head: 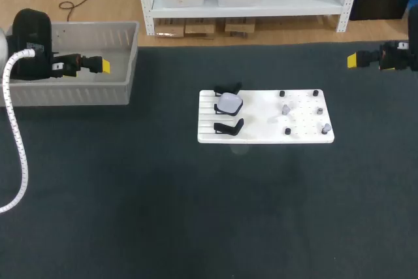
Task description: Pick up each earbud case from the left stands, insert the matching earbuds, close the lid, and place the case in the box.
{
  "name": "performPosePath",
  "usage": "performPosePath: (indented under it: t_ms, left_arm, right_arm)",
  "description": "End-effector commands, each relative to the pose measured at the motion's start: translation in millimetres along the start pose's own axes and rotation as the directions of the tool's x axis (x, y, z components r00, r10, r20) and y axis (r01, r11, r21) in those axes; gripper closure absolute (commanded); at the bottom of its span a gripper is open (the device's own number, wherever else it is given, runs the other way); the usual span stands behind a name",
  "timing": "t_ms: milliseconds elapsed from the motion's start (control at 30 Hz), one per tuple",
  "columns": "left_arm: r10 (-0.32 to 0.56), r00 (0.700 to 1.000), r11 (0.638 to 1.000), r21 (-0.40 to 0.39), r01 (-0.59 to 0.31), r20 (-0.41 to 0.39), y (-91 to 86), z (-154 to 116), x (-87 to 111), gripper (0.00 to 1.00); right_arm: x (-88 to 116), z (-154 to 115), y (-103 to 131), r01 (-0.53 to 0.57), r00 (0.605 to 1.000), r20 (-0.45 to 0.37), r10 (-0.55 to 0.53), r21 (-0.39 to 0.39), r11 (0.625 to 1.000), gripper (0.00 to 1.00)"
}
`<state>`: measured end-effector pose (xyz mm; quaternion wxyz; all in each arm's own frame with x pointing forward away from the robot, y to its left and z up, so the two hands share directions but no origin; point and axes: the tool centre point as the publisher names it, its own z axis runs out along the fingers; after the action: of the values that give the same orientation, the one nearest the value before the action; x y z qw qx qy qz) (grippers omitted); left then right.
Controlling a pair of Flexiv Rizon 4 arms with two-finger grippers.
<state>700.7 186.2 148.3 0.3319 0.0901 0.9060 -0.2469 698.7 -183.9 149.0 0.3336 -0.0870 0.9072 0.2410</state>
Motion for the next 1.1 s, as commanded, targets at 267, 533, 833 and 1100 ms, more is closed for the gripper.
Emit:
performPosePath:
  t_ms: [267, 533, 833, 1100]
  left_arm:
    - [-0.002, 1.0, 1.0, -0.006, 0.001, -0.004, -1.5, -1, -0.5, 0.0]
    - [-0.002, 1.0, 1.0, -0.006, 0.001, -0.004, -1.5, -1, -0.5, 0.0]
    - [0.104, 0.994, 0.992, 0.069, -0.105, 0.011, -15.2, 3, -5.6, 0.0]
    - [0.303, 0.951, 0.925, 0.221, -0.309, 0.06, -40.7, 15, -16.4, 0.0]
  right_arm:
    - [0, 0, 0, 0.0, 1.0, 0.0, 0.0, 0.002, 1.0, 0.0]
    - [0, 0, 0, 0.0, 1.0, 0.0, 0.0, 0.002, 1.0, 0.0]
    - [0, 0, 0, 0.0, 1.0, 0.0, 0.0, 0.002, 1.0, 0.0]
    - [0, 0, 0, 0.0, 1.0, 0.0, 0.0, 0.002, 1.0, 0.0]
